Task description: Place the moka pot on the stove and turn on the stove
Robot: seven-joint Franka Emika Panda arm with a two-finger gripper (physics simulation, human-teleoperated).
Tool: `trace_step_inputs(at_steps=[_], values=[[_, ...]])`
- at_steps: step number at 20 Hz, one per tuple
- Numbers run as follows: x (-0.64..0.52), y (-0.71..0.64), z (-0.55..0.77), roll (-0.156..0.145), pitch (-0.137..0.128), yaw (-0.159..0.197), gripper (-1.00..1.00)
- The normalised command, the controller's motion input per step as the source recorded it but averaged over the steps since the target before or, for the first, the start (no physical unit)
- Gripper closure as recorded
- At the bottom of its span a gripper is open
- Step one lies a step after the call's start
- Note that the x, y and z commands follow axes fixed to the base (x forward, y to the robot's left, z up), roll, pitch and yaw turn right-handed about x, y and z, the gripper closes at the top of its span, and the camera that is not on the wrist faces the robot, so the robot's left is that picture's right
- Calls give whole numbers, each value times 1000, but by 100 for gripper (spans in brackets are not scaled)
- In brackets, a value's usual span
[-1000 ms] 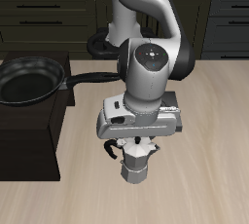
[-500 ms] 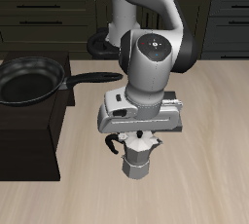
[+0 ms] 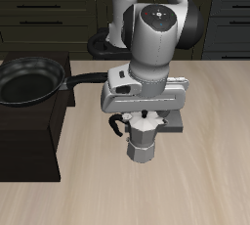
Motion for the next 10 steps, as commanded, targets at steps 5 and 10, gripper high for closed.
trace_step_inputs(at_steps=[5, 10], values=[[-199, -90, 300, 4, -37, 4, 100], [-193, -201, 303, -22, -20, -14, 100]])
